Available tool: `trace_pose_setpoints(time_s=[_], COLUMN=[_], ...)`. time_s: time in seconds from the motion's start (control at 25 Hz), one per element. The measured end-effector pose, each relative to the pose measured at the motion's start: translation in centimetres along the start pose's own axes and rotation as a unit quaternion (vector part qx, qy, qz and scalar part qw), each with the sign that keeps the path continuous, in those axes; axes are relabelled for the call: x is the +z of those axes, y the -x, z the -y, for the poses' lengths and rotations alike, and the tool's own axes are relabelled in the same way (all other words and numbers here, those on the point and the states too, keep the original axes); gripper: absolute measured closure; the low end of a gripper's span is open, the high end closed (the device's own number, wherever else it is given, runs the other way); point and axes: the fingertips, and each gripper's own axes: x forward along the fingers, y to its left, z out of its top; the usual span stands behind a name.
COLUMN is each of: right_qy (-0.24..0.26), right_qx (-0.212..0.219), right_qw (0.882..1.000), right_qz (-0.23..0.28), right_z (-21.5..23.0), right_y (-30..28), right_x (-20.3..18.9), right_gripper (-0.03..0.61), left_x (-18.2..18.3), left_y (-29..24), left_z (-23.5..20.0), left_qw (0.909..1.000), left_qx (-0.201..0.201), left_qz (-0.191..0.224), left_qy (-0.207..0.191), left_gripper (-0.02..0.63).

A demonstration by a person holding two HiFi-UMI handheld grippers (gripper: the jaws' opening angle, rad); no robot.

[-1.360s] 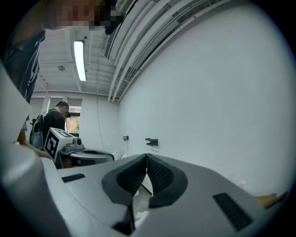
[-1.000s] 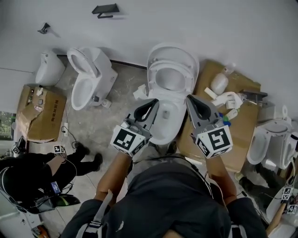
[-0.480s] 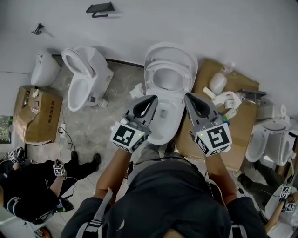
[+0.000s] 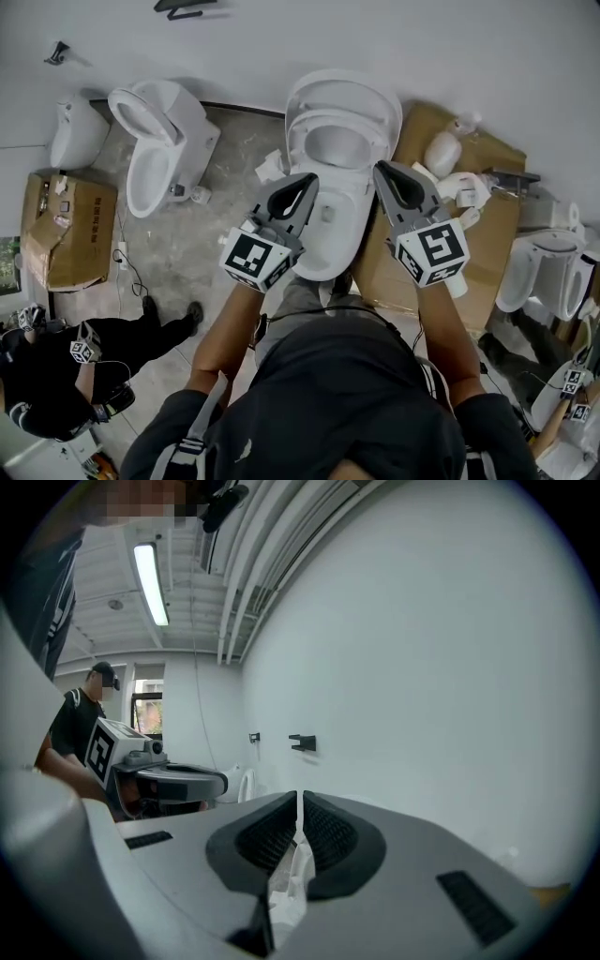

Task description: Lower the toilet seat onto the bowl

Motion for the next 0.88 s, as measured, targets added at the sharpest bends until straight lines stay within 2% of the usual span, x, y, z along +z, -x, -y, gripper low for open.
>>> trace_pose_setpoints(time_s=[0.12,0.32,0.48,0.88], right_qy=[0.004,0.015,0.019,0.039], right_qx=[0.000,-0.003,-0.005,-0.011], right_qw=[1.000,0.999,0.998,0.991], right_qz=[-0.012,-0.034,-0.055,-0.128], right_z=[0.9,2.6,4.1,7.7], right_y=[-1.5,-4.4,-6.9,-14.3], right_x=[-0.7,-2.0,-3.6,-9.3], right_gripper=[0.571,0.565,0.507,0.454], left_x=[-0.6,-1.7,-2.8,-5.4], left_y=[-0.3,-0.9,-1.5,-2.3], left_z=[-0.8,-2.1,-3.3,-6.6], left_qw=[0.9999,0.9998,0.9996,0.9983], left_qx=[-0.009,-0.014,-0.015,-0.017], left_qz=[-0.004,-0.014,-0.023,-0.040], left_qy=[-0.010,-0.002,0.011,0.037], left_gripper=[0.609,0.609,0.609,0.609])
